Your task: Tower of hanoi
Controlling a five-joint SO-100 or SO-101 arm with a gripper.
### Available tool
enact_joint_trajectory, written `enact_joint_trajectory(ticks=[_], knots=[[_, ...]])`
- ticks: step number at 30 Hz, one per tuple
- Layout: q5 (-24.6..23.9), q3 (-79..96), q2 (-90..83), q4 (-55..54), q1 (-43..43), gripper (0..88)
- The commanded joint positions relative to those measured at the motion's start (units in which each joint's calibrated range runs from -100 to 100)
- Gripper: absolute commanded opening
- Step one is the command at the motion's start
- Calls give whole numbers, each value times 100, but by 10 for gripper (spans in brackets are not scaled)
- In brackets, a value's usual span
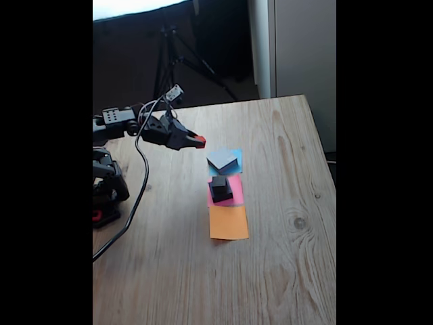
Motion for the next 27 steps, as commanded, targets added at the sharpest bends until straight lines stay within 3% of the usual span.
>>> enact_joint_trajectory(ticks=[1,14,27], knots=[[69,449,242,-1390,-44,50],[69,549,2846,-4701,-44,55],[69,522,4239,-6044,-94,60]])
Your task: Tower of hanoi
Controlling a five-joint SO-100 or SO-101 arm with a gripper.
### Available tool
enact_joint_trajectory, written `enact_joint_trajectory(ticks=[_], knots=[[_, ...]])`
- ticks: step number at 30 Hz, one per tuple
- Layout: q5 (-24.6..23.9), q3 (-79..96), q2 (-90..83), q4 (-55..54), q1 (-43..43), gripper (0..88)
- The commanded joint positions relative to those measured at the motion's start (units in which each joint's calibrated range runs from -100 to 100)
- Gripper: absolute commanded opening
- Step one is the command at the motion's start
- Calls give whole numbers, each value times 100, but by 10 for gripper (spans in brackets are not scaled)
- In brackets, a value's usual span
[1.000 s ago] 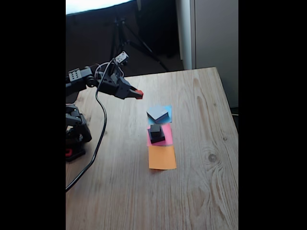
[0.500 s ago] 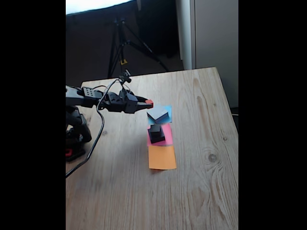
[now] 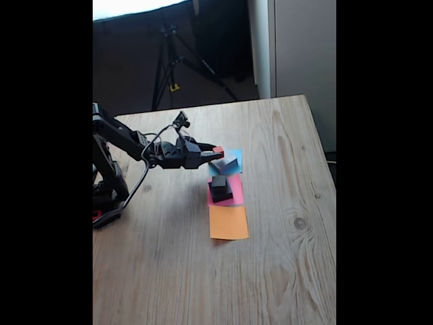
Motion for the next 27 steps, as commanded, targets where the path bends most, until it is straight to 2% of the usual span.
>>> enact_joint_trajectory(ticks=[1,7,15,27], knots=[[69,-79,216,-393,-83,61],[69,-197,655,-789,-108,64],[69,-497,890,-797,-100,82],[69,-497,874,-822,-50,216]])
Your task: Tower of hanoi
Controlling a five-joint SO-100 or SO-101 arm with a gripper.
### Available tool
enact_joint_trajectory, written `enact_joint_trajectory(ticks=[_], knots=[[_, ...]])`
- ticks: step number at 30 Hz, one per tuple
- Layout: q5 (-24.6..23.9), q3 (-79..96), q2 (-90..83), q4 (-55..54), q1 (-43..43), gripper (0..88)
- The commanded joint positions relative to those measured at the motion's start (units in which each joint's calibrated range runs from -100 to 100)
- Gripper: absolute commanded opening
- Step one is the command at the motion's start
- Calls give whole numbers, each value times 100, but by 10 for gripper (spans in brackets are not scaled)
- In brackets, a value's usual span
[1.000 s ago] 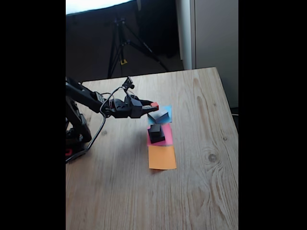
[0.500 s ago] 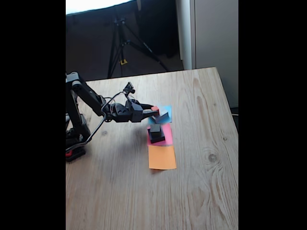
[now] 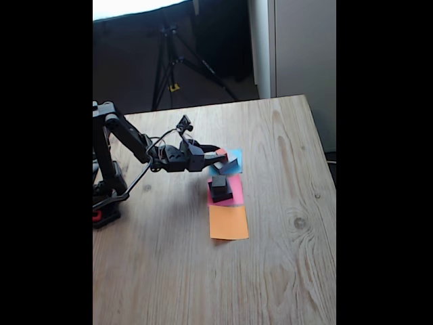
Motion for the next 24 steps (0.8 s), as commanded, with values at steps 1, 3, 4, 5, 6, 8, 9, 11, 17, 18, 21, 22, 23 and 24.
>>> enact_joint_trajectory(ticks=[1,3,4,5,6,8,9,11,17,18,21,22,23,24], knots=[[69,-132,-131,-125,-9,229],[69,-132,-214,-109,-9,238],[69,-132,-267,-101,-17,239],[69,-141,-358,-44,-25,244],[69,-159,-456,45,-34,248],[69,-205,-683,247,-34,250],[69,-250,-820,409,-34,251],[-14,-378,-1153,830,-34,248],[-566,-859,-2250,2441,-42,131],[-666,-905,-2493,2756,-42,94],[-850,-1050,-3113,3809,-9,18],[-884,-1114,-3325,4205,16,6],[-984,-1205,-3537,4610,41,6],[-1084,-1323,-3749,5047,67,6]])
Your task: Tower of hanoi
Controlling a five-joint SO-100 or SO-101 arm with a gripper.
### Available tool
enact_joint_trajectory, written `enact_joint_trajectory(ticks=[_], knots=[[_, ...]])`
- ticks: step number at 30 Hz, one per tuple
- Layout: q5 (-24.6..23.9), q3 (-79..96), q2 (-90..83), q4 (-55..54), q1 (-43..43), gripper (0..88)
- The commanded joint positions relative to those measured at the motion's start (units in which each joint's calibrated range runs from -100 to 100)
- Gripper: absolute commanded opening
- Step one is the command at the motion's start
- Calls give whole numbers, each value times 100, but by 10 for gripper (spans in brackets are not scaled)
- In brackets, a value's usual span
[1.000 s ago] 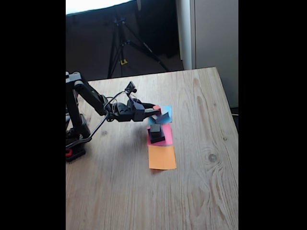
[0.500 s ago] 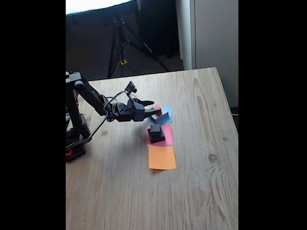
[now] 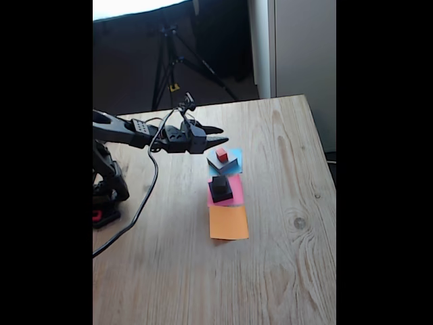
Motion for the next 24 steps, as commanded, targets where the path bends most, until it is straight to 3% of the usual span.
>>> enact_joint_trajectory(ticks=[1,9,19,24], knots=[[-286,-679,-1109,1890,100,6],[-871,-2543,-1995,5444,376,5],[-1272,-5843,-1949,8689,1228,5],[-754,-6661,-1919,9385,1830,7]])
